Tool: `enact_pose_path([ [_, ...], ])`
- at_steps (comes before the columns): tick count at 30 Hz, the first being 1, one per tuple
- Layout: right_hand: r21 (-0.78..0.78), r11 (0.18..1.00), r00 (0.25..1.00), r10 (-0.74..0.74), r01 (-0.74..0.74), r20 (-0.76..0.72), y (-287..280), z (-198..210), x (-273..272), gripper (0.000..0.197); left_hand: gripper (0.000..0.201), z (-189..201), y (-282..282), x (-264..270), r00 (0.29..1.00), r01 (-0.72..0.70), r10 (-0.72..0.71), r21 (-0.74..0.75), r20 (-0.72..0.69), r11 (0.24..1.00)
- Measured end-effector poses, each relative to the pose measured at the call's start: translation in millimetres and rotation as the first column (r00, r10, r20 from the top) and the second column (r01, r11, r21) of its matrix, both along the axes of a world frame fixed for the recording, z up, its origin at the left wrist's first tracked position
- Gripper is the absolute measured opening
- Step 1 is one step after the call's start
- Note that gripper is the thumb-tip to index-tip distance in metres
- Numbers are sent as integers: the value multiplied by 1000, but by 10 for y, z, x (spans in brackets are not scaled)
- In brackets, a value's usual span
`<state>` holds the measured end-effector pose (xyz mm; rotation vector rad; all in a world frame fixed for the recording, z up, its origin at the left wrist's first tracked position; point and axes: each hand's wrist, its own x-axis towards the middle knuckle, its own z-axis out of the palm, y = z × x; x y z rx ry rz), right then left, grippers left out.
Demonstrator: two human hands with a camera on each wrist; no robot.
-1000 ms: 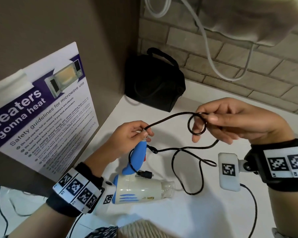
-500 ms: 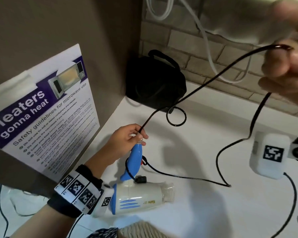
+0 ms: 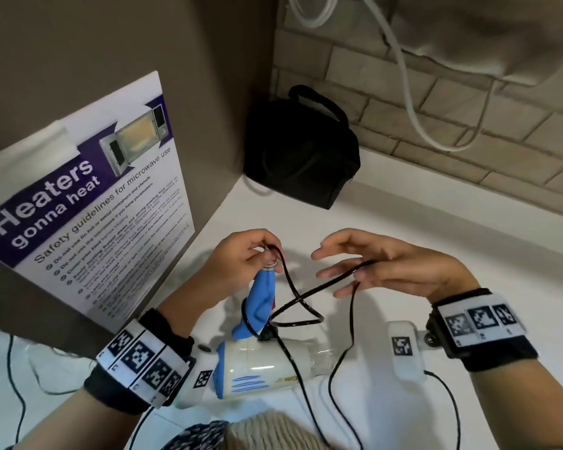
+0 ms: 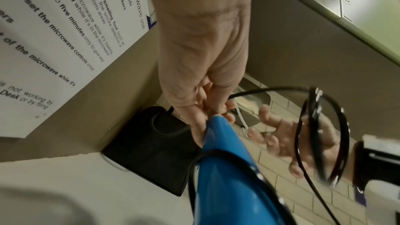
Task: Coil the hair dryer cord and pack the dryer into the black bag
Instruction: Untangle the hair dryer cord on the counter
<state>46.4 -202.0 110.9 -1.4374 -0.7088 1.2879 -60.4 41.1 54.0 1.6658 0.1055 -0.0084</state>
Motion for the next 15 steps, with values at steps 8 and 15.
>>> enact_pose_path([
  [8,-494,867,997,-33,61,65,480,-687,-80,28,26,6,-50,-7,1000,-10,10,12,5,1000],
  [15,-464,885,989,102,-42,106,795,-1022,-347,21,29,4,-57,-5,999,-41,41,8,-31,999],
])
